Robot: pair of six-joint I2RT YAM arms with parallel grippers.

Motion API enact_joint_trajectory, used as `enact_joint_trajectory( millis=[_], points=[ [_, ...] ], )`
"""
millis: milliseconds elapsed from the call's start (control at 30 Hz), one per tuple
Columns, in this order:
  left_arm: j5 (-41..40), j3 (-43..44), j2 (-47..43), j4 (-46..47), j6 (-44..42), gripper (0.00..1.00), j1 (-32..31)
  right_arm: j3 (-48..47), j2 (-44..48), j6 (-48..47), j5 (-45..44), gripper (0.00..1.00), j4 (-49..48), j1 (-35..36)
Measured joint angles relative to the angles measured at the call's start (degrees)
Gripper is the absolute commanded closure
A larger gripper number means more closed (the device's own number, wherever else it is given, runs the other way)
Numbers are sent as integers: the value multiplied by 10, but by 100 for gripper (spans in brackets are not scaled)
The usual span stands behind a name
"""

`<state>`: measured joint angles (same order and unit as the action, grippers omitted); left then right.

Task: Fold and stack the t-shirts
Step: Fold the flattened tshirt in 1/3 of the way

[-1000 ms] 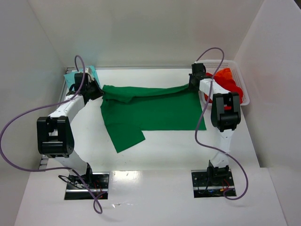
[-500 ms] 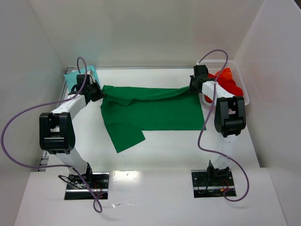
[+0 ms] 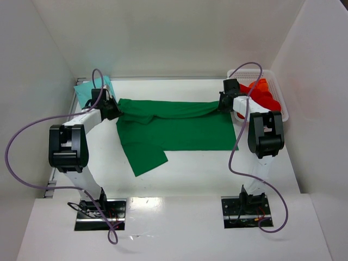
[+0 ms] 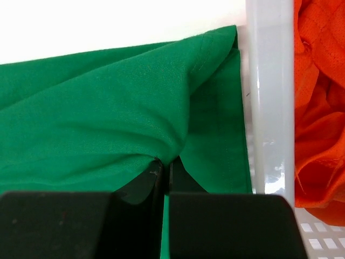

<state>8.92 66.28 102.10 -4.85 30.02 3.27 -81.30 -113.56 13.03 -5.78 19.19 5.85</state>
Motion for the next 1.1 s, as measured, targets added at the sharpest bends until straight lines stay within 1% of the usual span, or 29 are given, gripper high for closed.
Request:
enact_joint_trajectory(
  millis=[533, 833, 1100],
  points=[
    [-7, 30, 20, 0, -1, 100, 12, 11, 4, 2, 1, 100, 0, 0],
    [-7, 30, 20, 0, -1, 100, 46, 14, 5, 2, 5, 100, 1, 0],
    [-6, 30, 20, 0, -1, 100, 61, 14, 5, 2, 7, 100, 1, 12]
  ],
)
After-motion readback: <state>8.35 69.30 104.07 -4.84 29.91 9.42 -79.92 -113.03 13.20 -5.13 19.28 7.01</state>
